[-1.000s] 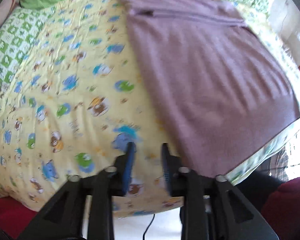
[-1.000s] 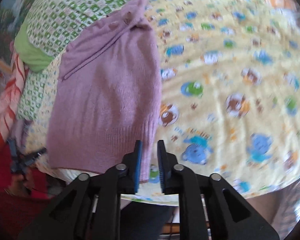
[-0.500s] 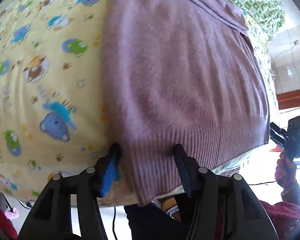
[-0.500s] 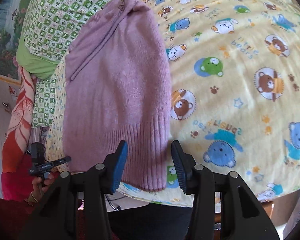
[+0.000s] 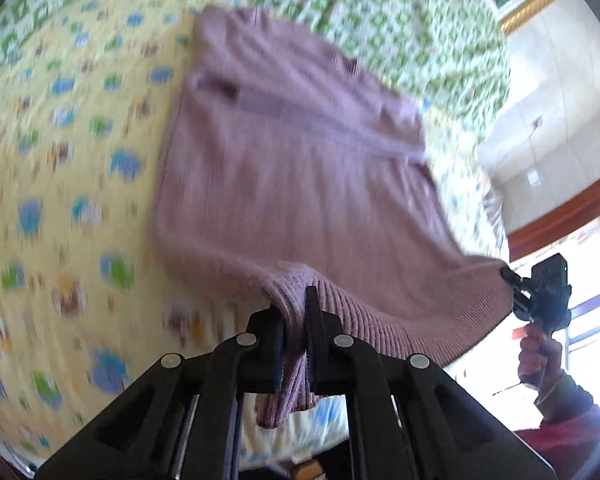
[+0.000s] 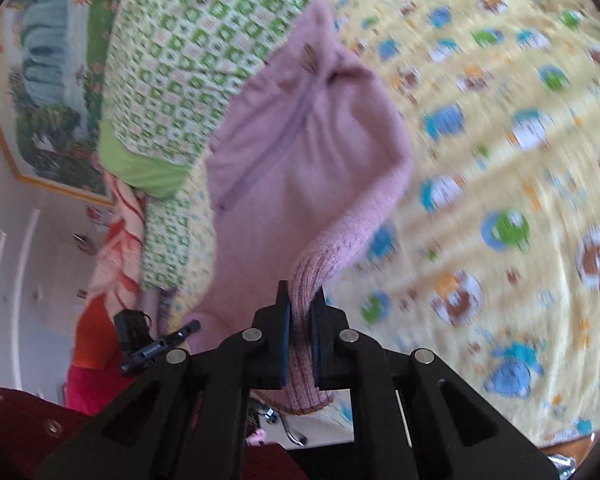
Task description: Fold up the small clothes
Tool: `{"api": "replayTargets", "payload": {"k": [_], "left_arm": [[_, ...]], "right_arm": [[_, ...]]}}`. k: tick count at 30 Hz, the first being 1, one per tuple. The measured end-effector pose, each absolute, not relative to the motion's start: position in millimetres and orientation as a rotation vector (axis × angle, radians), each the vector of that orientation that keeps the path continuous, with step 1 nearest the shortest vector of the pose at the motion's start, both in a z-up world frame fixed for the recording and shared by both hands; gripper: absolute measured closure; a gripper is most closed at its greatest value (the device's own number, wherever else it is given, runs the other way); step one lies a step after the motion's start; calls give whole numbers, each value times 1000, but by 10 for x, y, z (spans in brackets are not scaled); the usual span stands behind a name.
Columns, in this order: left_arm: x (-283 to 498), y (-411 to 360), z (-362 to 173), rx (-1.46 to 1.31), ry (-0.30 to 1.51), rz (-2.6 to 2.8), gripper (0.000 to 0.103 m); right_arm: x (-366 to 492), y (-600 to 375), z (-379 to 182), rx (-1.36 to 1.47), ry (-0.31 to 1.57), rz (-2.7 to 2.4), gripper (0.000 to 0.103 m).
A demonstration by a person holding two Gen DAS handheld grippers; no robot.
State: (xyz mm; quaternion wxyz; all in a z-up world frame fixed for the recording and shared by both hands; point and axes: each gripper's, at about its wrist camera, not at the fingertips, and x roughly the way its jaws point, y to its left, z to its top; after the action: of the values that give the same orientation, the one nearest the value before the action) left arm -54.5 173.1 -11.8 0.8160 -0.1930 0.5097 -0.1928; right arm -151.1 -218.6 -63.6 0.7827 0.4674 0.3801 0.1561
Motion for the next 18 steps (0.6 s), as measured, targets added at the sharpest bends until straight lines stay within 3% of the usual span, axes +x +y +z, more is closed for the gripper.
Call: {"api": "replayTargets", "payload": {"k": [11,18], "left_arm": [[1016,1746,404,-415,904,-345,97],[1979,1741,360,-413,906,-284,97]], "right_arm": [[-137,-2497,-71,950,620,316,94],[829,-2693,-91,914,631,234,94]]}}
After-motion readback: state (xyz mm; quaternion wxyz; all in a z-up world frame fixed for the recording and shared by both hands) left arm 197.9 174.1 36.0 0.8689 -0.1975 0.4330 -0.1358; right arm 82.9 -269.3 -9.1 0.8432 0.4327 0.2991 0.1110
